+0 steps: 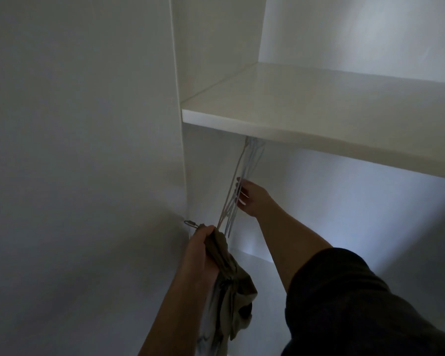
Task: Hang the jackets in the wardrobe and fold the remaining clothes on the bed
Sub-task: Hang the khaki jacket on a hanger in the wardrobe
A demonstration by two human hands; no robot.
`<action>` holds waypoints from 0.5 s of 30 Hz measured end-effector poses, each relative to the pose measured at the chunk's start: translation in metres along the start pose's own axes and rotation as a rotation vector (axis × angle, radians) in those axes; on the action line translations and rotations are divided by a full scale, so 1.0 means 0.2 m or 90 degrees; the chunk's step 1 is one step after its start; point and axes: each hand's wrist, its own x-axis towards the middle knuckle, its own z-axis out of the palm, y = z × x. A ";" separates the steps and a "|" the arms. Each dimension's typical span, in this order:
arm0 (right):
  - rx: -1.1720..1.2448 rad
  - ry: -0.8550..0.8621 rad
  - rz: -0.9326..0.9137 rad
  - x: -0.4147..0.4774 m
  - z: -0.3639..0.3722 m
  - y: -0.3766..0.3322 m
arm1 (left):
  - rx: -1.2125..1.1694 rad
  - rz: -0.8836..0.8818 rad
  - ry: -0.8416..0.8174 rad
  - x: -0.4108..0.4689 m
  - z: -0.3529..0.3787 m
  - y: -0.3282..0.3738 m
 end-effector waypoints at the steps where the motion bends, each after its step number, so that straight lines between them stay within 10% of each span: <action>1: 0.004 -0.008 -0.007 0.00 0.01 0.00 | 0.003 0.003 0.004 0.01 -0.01 0.00; 15: 0.133 0.013 -0.014 0.06 -0.03 0.00 | -0.012 -0.017 -0.009 0.06 -0.03 0.00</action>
